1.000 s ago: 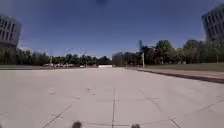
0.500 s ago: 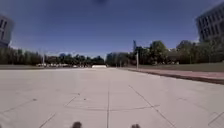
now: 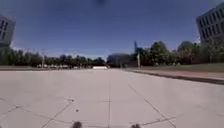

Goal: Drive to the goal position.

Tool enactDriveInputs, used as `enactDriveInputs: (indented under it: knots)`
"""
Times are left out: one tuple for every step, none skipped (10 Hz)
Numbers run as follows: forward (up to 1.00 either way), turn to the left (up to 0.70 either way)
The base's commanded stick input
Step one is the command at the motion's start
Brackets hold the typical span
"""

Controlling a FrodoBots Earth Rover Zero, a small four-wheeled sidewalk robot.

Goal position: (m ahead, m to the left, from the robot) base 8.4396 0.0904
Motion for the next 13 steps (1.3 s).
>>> enactDriveInputs:
  knots:
    - [0.85, 0.04]
    - [0.85, 0.04]
    - [0.85, 0.04]
    - [0.85, 0.04]
    - [0.85, 0.04]
    - [0.85, 0.04]
    - [0.85, 0.04]
    - [0.85, 0.04]
    - [0.85, 0.04]
    - [0.85, 0.04]
    - [0.85, 0.04]
    - [0.85, 0.04]
    - [0.85, 0.04]
